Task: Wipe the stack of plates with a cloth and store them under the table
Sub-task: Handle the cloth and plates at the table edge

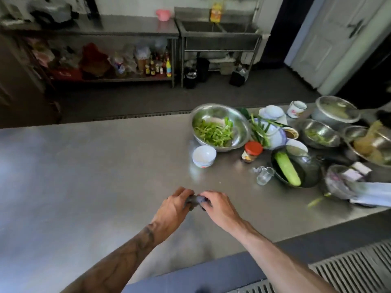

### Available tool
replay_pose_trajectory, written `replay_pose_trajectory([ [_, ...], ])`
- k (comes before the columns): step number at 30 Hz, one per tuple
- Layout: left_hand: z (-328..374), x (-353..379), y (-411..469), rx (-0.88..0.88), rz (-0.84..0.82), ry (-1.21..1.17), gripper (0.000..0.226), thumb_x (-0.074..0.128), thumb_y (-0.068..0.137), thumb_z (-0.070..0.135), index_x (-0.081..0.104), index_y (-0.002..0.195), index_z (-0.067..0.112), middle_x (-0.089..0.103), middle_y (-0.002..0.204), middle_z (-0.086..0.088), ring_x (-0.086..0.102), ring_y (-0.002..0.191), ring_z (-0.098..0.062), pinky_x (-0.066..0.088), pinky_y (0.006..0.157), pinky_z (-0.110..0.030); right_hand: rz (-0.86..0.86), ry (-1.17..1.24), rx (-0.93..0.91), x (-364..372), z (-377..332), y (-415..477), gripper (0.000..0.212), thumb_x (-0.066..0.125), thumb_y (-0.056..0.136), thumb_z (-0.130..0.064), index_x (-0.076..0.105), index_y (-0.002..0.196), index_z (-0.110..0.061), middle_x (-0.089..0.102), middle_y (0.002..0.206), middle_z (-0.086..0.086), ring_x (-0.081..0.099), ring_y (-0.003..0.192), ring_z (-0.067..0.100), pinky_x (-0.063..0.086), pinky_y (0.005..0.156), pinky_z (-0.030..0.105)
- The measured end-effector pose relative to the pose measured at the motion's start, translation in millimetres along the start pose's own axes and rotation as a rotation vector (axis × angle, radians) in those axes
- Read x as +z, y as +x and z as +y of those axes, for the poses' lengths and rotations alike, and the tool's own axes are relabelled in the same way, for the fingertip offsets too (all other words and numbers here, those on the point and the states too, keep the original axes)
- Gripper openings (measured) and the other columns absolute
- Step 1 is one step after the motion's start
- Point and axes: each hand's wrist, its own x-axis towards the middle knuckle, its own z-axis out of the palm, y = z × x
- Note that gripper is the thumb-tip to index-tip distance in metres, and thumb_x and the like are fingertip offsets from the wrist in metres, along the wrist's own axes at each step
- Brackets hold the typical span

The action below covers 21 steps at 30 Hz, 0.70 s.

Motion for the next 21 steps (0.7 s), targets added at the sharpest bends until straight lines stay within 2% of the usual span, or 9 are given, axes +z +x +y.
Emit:
replay_pose_trajectory([
  [2,25.9,23.6,11.5,0.003,-0.022,-0.001,0.023,0.062,0.099,0.017,0.063,0.122,0.012,0.058,0.114,-0.008,0.064,0.088,-0.039,0.051,0.076,-0.046,0.021,-0.015,0.023,-19.1,23.7,-7.5,0.031,0.055,0.103,-0.027,0.054,0.072,-0.021,0.063,0.073,-0.001,0.056,0.070,0.019,0.031,0.063,0.030],
  [3,36.3,34.5,16.5,-0.017,-0.028,-0.006,0.022,0.062,0.100,0.018,0.062,0.121,0.013,0.058,0.113,-0.007,0.064,0.087,-0.039,0.052,0.076,-0.048,0.014,-0.021,0.030,-27.1,35.6,-10.9,0.033,0.052,0.105,-0.028,0.054,0.073,-0.020,0.064,0.075,0.002,0.056,0.072,0.022,0.029,0.063,0.030],
  [6,65.1,65.4,33.9,-0.053,-0.079,-0.036,0.033,0.073,0.092,0.028,0.061,0.120,0.017,0.057,0.111,-0.002,0.067,0.088,-0.031,0.054,0.078,-0.043,-0.008,0.011,0.038,-51.0,70.4,-14.1,0.031,0.049,0.106,-0.030,0.061,0.080,-0.017,0.069,0.085,0.006,0.060,0.081,0.025,0.032,0.066,0.029],
  [8,79.5,87.8,46.9,-0.090,-0.106,0.014,0.041,0.077,0.087,0.034,0.060,0.121,0.020,0.057,0.112,0.000,0.067,0.091,-0.028,0.055,0.078,-0.041,-0.028,0.037,0.030,-64.8,98.3,-10.0,0.032,0.050,0.105,-0.032,0.057,0.076,-0.020,0.063,0.076,0.002,0.057,0.075,0.022,0.032,0.066,0.028],
  [10,90.3,110.4,58.7,-0.154,-0.075,0.078,0.030,0.071,0.092,0.030,0.059,0.118,0.021,0.058,0.112,0.001,0.067,0.091,-0.031,0.054,0.075,-0.043,-0.085,0.041,0.010,-78.3,126.5,-4.8,0.035,0.049,0.106,-0.034,0.052,0.073,-0.022,0.053,0.070,-0.006,0.051,0.069,0.019,0.032,0.066,0.029],
  [12,98.9,130.8,70.3,-0.172,-0.037,0.136,0.019,0.062,0.095,0.018,0.061,0.113,0.020,0.061,0.108,-0.001,0.066,0.089,-0.035,0.052,0.069,-0.042,-0.121,0.036,-0.008,-91.1,155.5,1.6,0.037,0.048,0.106,-0.034,0.050,0.071,-0.022,0.050,0.071,-0.006,0.051,0.070,0.020,0.033,0.067,0.030],
  [16,108.4,155.9,101.3,-0.153,-0.008,0.155,0.020,0.057,0.090,0.004,0.066,0.105,0.014,0.063,0.103,-0.006,0.066,0.085,-0.038,0.051,0.066,-0.041,-0.143,0.071,-0.027,-109.2,207.3,21.2,0.040,0.049,0.107,-0.028,0.050,0.069,-0.016,0.051,0.073,-0.001,0.055,0.070,0.020,0.032,0.067,0.029],
  [18,114.8,166.9,113.4,-0.177,-0.021,0.141,0.025,0.062,0.090,0.013,0.063,0.115,0.016,0.063,0.109,-0.005,0.067,0.090,-0.035,0.055,0.072,-0.042,-0.116,0.129,-0.022,-113.7,224.4,31.2,0.043,0.050,0.106,-0.026,0.044,0.064,-0.022,0.046,0.065,-0.007,0.050,0.061,0.008,0.030,0.059,0.023],
  [21,123.6,188.3,123.6,-0.217,-0.076,0.185,0.047,0.071,0.087,0.038,0.055,0.129,0.024,0.060,0.118,0.003,0.065,0.099,-0.025,0.055,0.080,-0.040,-0.094,0.177,-0.052,-116.2,239.0,43.4,0.046,0.051,0.106,-0.028,0.038,0.062,-0.028,0.043,0.060,-0.010,0.050,0.061,0.001,0.033,0.055,0.016],
])
